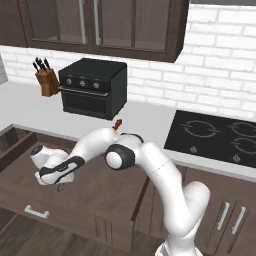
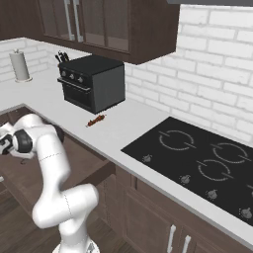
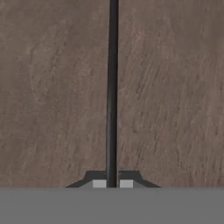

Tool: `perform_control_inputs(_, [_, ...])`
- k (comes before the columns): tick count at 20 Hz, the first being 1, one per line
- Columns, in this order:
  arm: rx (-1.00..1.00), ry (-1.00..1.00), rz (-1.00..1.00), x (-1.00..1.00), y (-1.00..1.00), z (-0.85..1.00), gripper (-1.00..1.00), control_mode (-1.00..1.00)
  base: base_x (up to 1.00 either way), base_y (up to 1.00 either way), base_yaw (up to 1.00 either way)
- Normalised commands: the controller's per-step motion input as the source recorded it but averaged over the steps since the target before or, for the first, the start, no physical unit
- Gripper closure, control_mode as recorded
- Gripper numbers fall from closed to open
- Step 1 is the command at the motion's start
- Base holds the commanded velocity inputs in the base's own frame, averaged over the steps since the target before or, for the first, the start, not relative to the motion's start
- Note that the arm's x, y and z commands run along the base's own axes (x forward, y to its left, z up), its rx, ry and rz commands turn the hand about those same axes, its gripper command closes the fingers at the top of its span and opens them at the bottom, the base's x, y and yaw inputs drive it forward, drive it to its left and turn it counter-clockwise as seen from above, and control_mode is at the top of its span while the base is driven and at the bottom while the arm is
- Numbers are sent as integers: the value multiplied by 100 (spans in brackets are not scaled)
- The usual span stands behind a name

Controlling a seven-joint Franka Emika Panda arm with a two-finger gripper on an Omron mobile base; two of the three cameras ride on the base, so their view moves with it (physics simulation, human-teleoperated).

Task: Pick the ladle from the drawer and place it on the counter.

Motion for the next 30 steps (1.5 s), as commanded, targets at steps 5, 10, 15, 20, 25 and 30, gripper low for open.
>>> perform_control_inputs(5, [15,-2,-20,-75,-74,95,100,-100,0,0,0])
perform_control_inputs(10, [17,0,-31,-93,-99,81,100,-100,0,0,0])
perform_control_inputs(15, [10,-11,-32,-39,-100,97,100,-100,0,0,0])
perform_control_inputs(20, [6,-20,-26,0,-100,100,100,-100,0,0,0])
perform_control_inputs(25, [7,-20,-21,0,-100,97,100,-100,0,0,0])
perform_control_inputs(30, [8,-3,-14,53,-100,47,100,-100,0,0,0])
